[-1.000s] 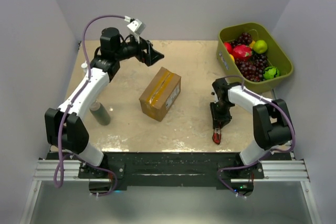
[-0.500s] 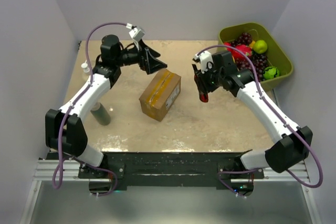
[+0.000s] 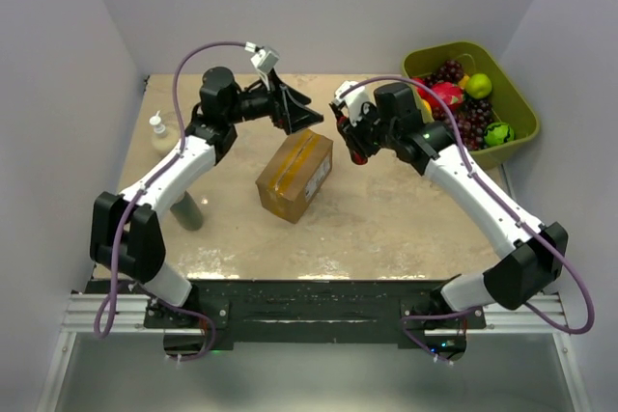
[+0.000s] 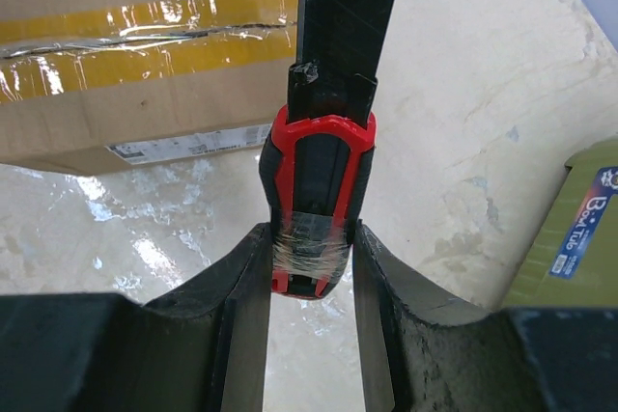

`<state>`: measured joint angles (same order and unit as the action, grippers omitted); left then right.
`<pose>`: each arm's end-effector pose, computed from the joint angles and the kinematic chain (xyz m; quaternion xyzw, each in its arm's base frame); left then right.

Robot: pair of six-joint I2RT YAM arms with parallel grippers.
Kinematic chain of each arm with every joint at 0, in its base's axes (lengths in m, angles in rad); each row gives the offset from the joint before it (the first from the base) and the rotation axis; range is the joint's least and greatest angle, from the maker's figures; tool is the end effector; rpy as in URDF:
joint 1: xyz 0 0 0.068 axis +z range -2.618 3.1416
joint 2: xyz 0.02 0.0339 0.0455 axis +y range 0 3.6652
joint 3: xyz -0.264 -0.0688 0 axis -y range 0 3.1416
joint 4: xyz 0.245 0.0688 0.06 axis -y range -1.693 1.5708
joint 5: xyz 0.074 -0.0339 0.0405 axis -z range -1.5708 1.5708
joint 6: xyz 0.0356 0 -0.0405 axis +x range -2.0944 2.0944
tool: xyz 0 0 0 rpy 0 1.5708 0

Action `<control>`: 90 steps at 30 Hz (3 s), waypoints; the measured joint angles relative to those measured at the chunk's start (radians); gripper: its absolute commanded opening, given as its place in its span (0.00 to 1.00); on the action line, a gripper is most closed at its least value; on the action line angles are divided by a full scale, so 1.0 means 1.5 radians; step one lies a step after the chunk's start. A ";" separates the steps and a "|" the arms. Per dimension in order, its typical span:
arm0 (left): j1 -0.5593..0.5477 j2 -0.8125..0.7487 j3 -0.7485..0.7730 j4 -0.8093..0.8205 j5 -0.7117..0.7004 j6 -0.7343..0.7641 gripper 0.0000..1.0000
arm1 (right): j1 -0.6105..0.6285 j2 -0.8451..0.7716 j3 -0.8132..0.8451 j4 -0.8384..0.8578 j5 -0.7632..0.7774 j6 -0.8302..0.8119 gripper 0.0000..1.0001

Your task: Unpack the express box

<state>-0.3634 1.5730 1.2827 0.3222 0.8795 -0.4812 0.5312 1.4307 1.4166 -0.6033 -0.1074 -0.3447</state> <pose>0.3353 -0.1569 0.3679 0.2682 0.6465 -0.5366 0.4715 0.2724 0.1645 0.3681 -0.3986 0.7931 0.0901 0.4518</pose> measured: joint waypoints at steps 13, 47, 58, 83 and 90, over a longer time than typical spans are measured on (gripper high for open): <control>-0.068 0.035 0.016 -0.018 -0.038 0.009 0.86 | 0.030 -0.005 0.002 -0.001 0.025 0.000 0.00; -0.051 0.103 -0.007 0.295 0.188 -0.181 0.00 | -0.056 -0.090 0.032 -0.054 -0.259 0.067 0.94; -0.035 0.103 0.002 0.375 0.209 -0.273 0.00 | -0.074 -0.052 -0.071 -0.009 -0.468 0.138 0.80; 0.141 0.021 0.082 -0.109 0.153 0.147 0.84 | -0.089 0.055 0.135 -0.244 -0.328 -0.204 0.00; 0.103 -0.003 0.256 -0.407 0.143 0.425 0.84 | -0.089 0.120 0.162 -0.361 -0.223 -0.334 0.00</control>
<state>-0.2089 1.5684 1.6672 -0.2890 1.0935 0.1566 0.3981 1.6100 1.6592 -1.1442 -0.4412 -0.8452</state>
